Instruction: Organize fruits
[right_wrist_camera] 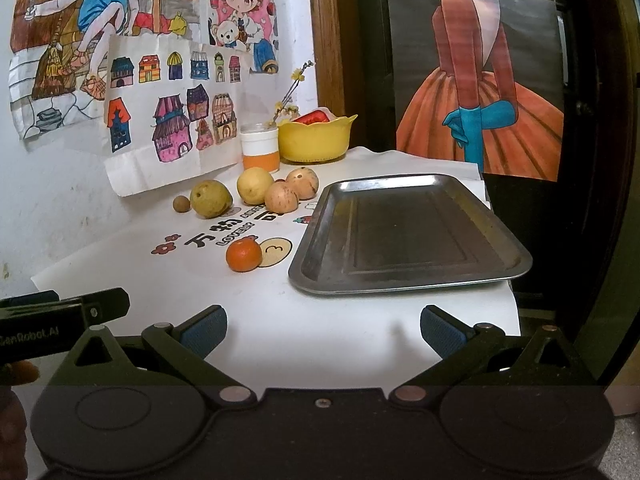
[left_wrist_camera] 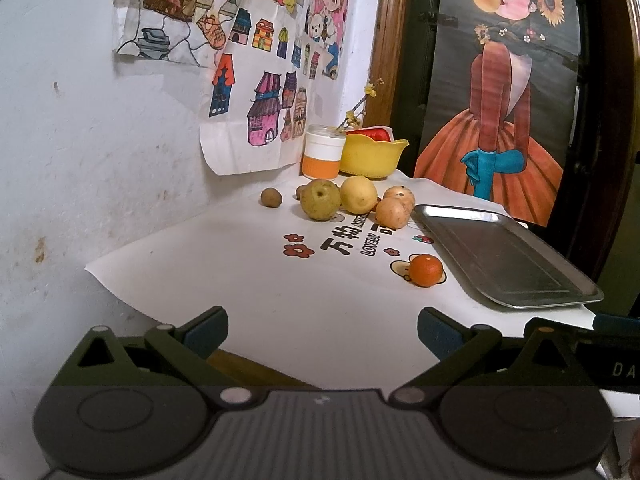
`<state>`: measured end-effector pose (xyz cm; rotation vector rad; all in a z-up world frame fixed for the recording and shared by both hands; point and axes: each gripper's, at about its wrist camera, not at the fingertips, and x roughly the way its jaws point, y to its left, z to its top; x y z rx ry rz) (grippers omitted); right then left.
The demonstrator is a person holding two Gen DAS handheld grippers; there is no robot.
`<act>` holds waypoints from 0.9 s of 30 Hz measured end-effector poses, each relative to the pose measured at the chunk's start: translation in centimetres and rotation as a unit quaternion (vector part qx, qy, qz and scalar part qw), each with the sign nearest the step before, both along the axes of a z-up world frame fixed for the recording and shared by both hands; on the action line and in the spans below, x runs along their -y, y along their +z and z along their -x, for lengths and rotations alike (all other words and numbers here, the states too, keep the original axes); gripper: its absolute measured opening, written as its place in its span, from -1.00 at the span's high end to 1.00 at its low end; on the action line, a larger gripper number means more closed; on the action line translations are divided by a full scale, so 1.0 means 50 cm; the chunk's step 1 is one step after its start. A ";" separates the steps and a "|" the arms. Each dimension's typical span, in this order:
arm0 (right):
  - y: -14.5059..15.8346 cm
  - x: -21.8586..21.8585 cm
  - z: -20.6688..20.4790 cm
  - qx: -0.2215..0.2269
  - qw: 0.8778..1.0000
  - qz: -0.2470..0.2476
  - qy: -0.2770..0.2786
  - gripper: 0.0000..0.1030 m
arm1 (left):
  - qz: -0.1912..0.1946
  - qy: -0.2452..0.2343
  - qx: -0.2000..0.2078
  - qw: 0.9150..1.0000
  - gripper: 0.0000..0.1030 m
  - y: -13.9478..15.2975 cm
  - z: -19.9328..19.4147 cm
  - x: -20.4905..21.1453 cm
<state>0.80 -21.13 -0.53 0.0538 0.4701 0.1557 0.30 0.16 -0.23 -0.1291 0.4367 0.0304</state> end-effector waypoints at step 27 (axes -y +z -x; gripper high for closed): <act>0.055 -0.082 -0.129 0.013 0.990 0.052 0.132 -0.99 | -0.009 -0.050 -0.018 0.999 -0.99 0.076 -0.222 -0.063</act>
